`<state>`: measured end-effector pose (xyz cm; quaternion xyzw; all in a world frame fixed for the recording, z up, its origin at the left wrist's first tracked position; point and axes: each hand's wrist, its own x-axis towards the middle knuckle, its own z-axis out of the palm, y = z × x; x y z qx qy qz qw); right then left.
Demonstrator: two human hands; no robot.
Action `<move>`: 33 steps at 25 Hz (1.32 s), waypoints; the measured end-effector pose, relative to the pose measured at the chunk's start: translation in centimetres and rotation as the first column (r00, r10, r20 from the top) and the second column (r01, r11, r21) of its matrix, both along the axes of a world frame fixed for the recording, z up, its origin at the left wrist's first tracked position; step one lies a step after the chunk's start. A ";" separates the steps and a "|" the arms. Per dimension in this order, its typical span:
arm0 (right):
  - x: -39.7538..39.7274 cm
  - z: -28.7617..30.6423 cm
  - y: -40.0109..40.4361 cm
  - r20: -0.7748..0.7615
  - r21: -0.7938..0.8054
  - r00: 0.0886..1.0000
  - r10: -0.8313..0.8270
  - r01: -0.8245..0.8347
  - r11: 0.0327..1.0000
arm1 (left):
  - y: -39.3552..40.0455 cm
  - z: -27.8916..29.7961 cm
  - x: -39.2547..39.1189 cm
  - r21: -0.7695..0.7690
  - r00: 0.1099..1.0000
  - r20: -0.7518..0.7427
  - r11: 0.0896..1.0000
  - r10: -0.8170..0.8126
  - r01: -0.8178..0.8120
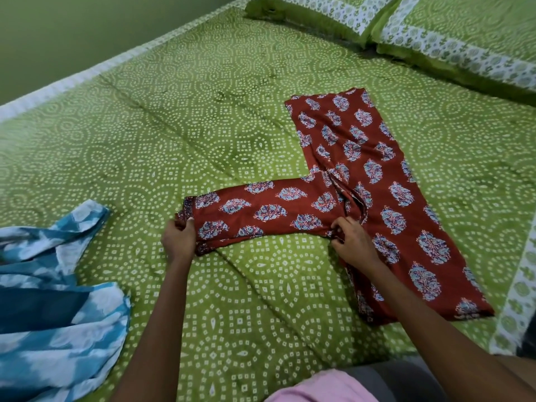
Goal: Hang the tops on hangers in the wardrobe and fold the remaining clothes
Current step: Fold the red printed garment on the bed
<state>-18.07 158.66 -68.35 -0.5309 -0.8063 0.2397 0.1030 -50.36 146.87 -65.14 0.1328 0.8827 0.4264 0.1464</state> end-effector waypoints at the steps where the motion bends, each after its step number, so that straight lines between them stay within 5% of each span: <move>1: 0.0 -0.1 -0.1 -0.021 0.001 1.000 -0.013 0.014 1.000 | -0.5 -0.2 0.0 -0.024 1.000 0.025 1.000 0.006 -0.005; 7: 0.0 -0.1 -0.6 -0.056 -0.042 0.997 -0.051 0.049 0.998 | -1.5 -0.5 -0.3 -0.204 0.996 0.073 0.977 -0.051 0.065; 13: 0.5 0.1 -0.8 -0.052 -0.089 0.998 -0.020 0.015 0.996 | -2.0 -0.4 1.3 -0.169 1.000 -0.014 0.986 -0.010 0.008; 19: 1.1 0.0 -0.7 -0.114 -0.134 0.993 -0.016 0.001 0.991 | -2.9 -0.4 1.6 0.109 0.984 0.163 0.990 0.076 -0.094; 22: 1.1 0.0 -0.7 -0.115 -0.141 0.993 -0.019 0.002 0.990 | -5.4 -2.5 1.2 0.057 0.934 0.355 0.996 0.046 -0.070; 27: 1.0 0.6 0.1 -0.198 -0.187 0.979 -0.057 0.019 0.982 | -3.9 -1.3 -1.4 -0.229 0.981 0.020 0.954 -0.191 0.191; 33: -0.3 2.2 3.4 -0.253 -0.157 0.950 -0.182 0.146 0.977 | 1.5 -0.8 -4.7 -0.178 0.860 -0.244 0.893 -0.447 0.414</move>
